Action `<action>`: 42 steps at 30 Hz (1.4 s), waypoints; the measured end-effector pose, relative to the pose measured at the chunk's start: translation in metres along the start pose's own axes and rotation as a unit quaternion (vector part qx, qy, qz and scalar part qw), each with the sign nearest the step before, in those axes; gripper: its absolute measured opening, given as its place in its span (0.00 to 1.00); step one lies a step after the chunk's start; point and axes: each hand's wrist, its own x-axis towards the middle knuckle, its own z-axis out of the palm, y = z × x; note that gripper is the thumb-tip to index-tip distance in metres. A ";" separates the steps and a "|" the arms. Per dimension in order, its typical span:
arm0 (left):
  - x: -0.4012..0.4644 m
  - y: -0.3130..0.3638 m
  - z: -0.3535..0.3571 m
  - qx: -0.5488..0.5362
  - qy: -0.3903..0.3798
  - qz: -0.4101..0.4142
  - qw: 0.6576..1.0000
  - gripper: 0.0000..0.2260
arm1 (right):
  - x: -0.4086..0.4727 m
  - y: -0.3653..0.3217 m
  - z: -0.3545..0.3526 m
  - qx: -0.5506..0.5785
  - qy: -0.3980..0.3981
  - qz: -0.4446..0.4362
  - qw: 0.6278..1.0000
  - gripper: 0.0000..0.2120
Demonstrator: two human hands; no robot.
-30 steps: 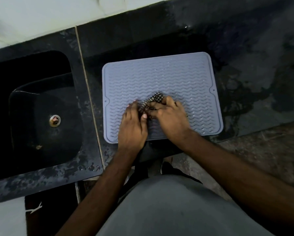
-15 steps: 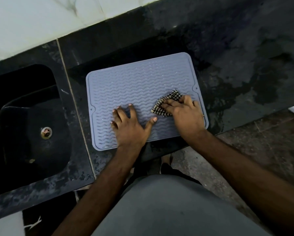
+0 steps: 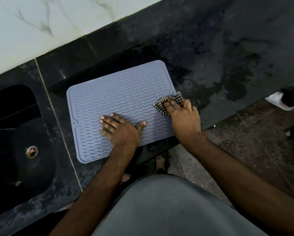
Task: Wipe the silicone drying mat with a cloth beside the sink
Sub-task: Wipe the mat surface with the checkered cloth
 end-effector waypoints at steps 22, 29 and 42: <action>0.032 0.019 -0.006 0.041 0.001 0.259 0.965 0.51 | 0.060 -0.032 -0.015 0.002 -0.035 -0.127 0.991 0.37; 0.033 0.021 -0.008 0.018 0.001 0.255 0.967 0.54 | 0.046 0.000 -0.019 -0.067 0.023 -0.028 0.997 0.18; 0.059 -0.001 -0.045 -0.105 0.111 0.183 0.971 0.36 | 0.084 -0.069 -0.053 0.122 0.066 -0.108 0.984 0.22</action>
